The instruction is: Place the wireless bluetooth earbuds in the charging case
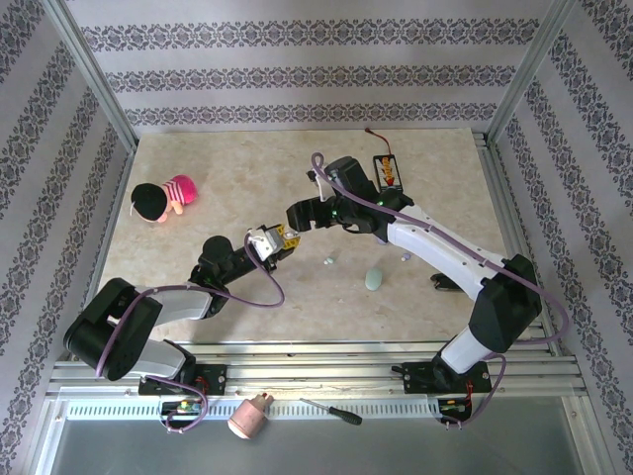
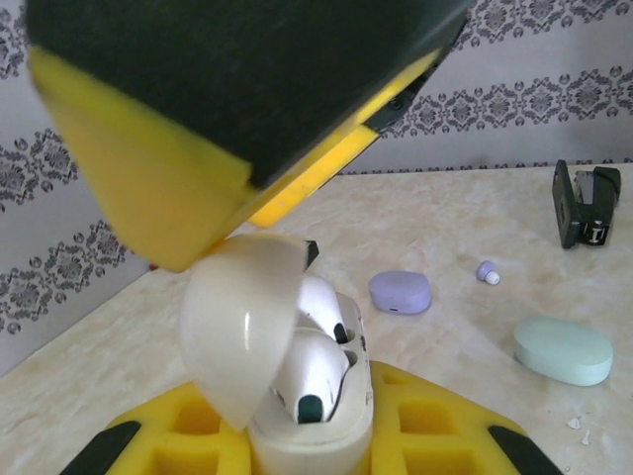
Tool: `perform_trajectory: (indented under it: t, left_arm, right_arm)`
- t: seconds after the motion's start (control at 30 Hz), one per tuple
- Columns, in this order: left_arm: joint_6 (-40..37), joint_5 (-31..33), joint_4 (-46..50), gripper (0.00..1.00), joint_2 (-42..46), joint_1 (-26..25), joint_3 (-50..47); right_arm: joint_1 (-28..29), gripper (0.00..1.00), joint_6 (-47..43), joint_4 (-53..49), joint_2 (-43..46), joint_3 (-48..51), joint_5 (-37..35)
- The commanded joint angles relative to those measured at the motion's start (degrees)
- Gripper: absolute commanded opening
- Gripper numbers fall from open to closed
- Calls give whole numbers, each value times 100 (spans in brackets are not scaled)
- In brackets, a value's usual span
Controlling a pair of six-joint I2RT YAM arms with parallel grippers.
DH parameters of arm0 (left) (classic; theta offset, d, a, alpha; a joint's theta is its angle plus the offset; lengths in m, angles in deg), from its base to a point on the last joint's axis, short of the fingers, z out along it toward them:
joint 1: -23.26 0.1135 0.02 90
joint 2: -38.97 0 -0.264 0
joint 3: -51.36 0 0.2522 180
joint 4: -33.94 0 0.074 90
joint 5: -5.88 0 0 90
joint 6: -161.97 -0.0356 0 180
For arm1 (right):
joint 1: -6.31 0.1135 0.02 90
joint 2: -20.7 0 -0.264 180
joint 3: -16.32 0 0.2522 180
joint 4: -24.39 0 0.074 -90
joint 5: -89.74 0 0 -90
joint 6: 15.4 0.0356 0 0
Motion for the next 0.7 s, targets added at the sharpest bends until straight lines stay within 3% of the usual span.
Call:
perform_trajectory:
  t: [0.0, 0.17, 0.27, 0.4, 0.5, 0.67]
  left_arm:
    - [298, 208, 8, 9, 139, 32, 169]
    - [207, -120, 255, 9, 148, 30, 245]
    - [91, -502, 627, 9, 242, 35, 277]
    - [-148, -1086, 1641, 9, 532, 34, 444]
    - [-319, -1531, 2217, 8, 713, 27, 580]
    - [-424, -1997, 2828, 8, 972, 24, 744]
  right_arm:
    - [20, 89, -192, -297, 218, 129, 68]
    - [-2, 89, -450, 142, 642, 481, 365]
    - [-9, 89, -1113, 456, 982, 732, 670]
    - [13, 88, -3164, 115, 1459, 1071, 1392]
    - [41, 81, -4662, -149, 1786, 1279, 1638]
    - [23, 73, -5845, -1103, 1645, 845, 2022]
